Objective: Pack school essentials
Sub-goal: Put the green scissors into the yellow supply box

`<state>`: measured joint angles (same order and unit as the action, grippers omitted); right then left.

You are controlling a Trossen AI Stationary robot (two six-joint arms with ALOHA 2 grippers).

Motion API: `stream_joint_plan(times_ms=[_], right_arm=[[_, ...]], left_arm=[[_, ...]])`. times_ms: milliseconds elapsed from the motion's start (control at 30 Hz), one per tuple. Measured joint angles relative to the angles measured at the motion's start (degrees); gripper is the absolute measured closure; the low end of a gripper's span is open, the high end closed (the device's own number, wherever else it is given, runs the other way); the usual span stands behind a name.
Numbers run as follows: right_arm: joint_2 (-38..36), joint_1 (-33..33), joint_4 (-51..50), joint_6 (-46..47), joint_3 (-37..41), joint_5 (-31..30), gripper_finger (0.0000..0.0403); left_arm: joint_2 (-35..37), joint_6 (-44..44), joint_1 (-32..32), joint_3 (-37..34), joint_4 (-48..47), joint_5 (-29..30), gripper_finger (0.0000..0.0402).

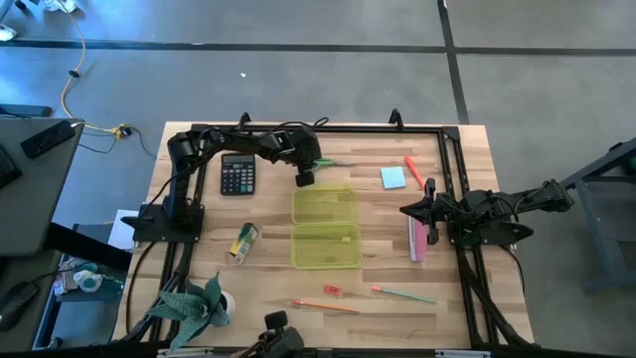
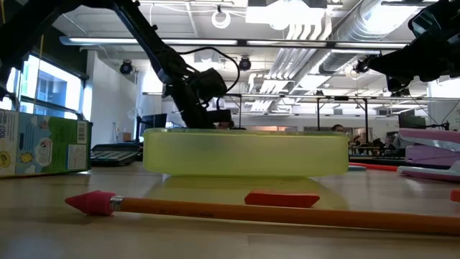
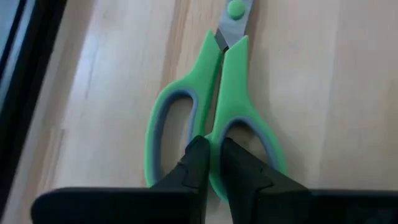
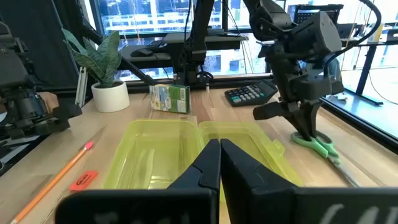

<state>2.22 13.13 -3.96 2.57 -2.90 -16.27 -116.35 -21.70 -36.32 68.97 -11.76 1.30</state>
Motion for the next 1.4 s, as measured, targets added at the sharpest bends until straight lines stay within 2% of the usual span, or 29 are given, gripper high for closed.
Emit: stream_joint_plan(times_ms=[267, 600, 733, 833, 1033, 1400], right_arm=[[0.0, 0.0, 0.0, 0.0, 0.0, 0.0, 0.0403], [0.0, 0.0, 0.0, 0.0, 0.0, 0.0, 0.0403], [0.0, 0.0, 0.0, 0.0, 0.0, 0.0, 0.0403], [0.0, 0.0, 0.0, 0.0, 0.0, 0.0, 0.0403], [0.0, 0.0, 0.0, 0.0, 0.0, 0.0, 0.0403], [0.0, 0.0, 0.0, 0.0, 0.0, 0.0, 0.0403]], left_arm=[[0.0, 0.5, 0.0, 0.0, 0.0, -0.3, 0.0386], [0.0, 0.5, 0.0, -0.1, 0.0, -0.4, 0.0327], [0.0, 0.7, 0.1, -0.1, -0.2, 0.7, 0.0319], [0.0, 1.6, 0.0, -0.1, -0.3, 0.7, 0.0332], [0.0, 2.0, 0.5, -0.1, -0.4, 1.8, 0.0392], [0.4, 1.3, 2.2, -0.2, 0.1, 3.6, 0.0399]])
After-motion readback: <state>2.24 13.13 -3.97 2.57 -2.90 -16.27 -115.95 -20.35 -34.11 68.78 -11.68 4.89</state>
